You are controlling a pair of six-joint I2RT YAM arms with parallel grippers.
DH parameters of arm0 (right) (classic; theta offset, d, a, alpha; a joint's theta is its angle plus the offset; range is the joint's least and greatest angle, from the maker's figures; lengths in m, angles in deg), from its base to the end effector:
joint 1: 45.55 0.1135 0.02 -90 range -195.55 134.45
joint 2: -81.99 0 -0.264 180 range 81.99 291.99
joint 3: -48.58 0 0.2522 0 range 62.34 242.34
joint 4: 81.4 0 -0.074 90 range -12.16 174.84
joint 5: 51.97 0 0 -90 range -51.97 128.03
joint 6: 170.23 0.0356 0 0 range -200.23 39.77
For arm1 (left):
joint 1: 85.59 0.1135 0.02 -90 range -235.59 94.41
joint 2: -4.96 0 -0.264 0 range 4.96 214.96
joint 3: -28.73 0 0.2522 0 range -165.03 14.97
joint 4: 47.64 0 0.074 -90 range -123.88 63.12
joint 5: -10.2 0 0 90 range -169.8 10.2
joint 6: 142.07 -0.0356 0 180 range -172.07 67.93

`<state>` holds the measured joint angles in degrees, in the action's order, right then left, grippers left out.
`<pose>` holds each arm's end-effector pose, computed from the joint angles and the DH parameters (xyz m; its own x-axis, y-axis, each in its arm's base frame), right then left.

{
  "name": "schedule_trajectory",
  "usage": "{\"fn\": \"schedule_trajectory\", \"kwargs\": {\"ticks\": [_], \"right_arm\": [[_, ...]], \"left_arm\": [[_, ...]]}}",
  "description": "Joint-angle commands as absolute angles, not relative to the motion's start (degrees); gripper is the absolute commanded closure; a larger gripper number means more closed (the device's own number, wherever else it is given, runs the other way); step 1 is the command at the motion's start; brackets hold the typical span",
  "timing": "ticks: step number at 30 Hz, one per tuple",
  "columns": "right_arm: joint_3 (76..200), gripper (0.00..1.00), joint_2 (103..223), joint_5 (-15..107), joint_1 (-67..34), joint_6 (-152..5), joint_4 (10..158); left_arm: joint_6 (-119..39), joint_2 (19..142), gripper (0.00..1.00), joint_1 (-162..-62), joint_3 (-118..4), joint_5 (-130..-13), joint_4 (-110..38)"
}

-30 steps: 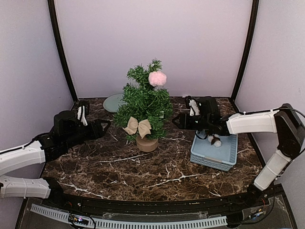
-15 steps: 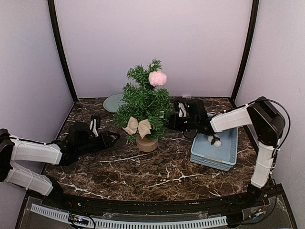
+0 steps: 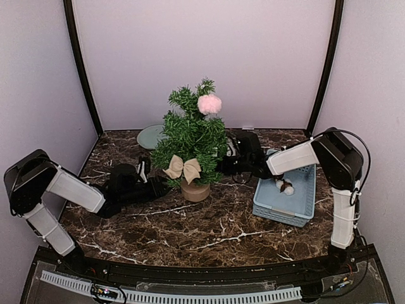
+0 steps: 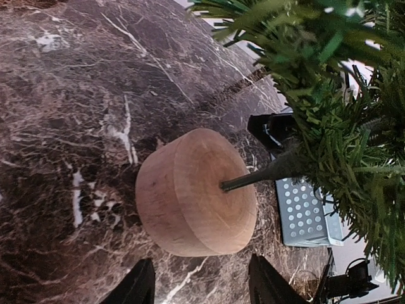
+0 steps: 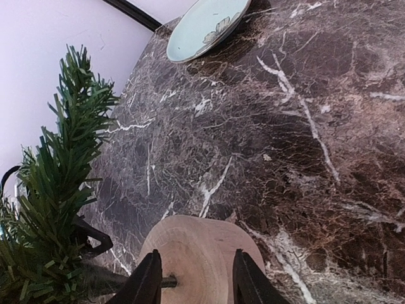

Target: Decorate the small christmas tree

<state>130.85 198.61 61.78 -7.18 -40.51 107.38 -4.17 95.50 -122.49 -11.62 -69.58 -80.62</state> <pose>0.3381 0.2860 0.1612 -0.8054 0.1084 -0.5828 -0.4399 0.5497 0.7102 0.2266 -0.1780 0.1515 -0.6976 -0.3893 -0.6015 0.3115 0.5912 -0.7440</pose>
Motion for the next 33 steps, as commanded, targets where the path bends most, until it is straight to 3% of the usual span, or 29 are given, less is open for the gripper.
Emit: {"fn": "schedule_trajectory", "kwargs": {"ticks": [1,23,33], "right_arm": [[132.48,0.63,200.17,63.26,-6.23,-40.29,108.45],[128.9,0.8,201.38,65.19,-4.85,-39.87,109.28],[125.42,0.81,196.9,62.81,-4.5,-41.19,108.66]], "left_arm": [[-1.31,100.39,0.48,-124.0,-14.73,-67.78,-86.12],[2.12,111.82,0.7,-125.66,-20.79,-67.64,-91.44],[2.25,111.89,0.71,-123.63,-20.85,-67.52,-90.95]]}}
